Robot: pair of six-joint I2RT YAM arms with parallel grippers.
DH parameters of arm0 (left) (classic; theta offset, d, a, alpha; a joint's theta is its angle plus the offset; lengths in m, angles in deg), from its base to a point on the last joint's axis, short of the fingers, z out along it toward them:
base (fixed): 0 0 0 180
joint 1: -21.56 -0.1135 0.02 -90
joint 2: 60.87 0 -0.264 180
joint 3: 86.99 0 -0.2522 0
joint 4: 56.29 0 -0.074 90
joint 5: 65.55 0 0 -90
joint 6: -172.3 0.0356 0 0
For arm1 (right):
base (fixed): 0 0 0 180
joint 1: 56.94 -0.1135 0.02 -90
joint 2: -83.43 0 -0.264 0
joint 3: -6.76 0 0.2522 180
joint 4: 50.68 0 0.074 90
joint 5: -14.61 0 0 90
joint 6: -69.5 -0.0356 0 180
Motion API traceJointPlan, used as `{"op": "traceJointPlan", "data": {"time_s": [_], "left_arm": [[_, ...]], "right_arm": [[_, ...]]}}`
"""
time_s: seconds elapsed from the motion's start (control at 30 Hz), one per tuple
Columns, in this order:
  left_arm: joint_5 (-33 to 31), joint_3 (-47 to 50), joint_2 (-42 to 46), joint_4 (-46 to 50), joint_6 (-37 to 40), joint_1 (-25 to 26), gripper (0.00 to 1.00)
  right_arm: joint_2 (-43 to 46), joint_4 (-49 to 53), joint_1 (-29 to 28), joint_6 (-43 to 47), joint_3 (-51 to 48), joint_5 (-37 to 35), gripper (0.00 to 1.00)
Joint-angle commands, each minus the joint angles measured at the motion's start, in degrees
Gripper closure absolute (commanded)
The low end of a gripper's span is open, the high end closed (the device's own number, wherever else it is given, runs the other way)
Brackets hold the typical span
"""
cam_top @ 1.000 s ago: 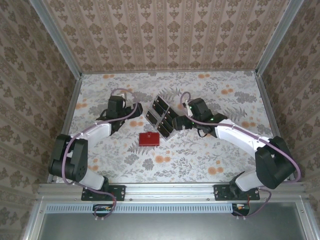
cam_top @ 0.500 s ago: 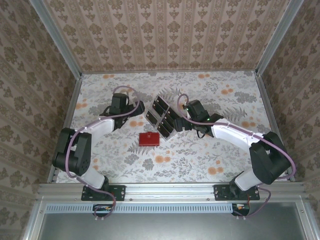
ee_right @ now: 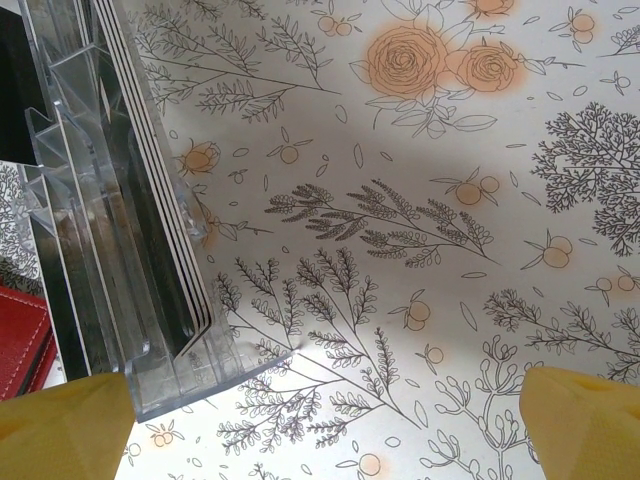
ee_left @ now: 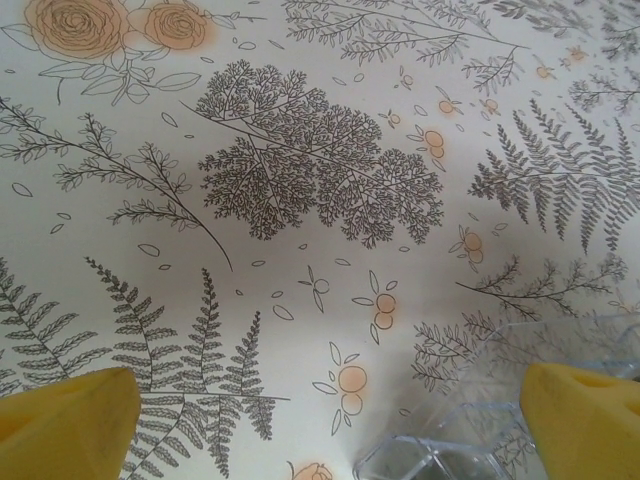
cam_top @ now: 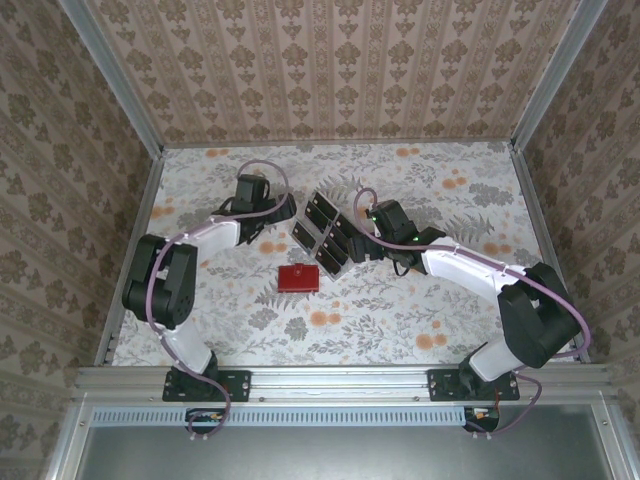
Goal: Put the credit cards into the card holder
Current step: Move the storage box to the center of the table.
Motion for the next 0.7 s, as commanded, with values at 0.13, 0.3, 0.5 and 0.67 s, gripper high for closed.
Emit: {"op": "traceJointPlan", "data": {"time_s": [0.13,0.3,0.5,0.67], "left_arm": [[-1.7,-5.1,-4.6,4.3,0.3,0.7,0.0],[-1.4,-7.0,-7.1,5.2,0.7,0.9,0.0],[-0.5,-8.2,-8.8,4.9,0.7,1.9,0.0],[0.0,-9.2,-9.7,4.5,0.6,2.9,0.0]], "right_arm": [[-0.4,-0.2,0.1,-1.0,1.0,-1.5,0.0],[-0.3,0.0,0.1,-1.4,1.0,-1.4,0.0],[-0.4,0.0,0.1,-1.8,0.9,-1.8,0.0],[-0.1,0.4,0.3,-1.9,0.5,-3.1,0.0]]}}
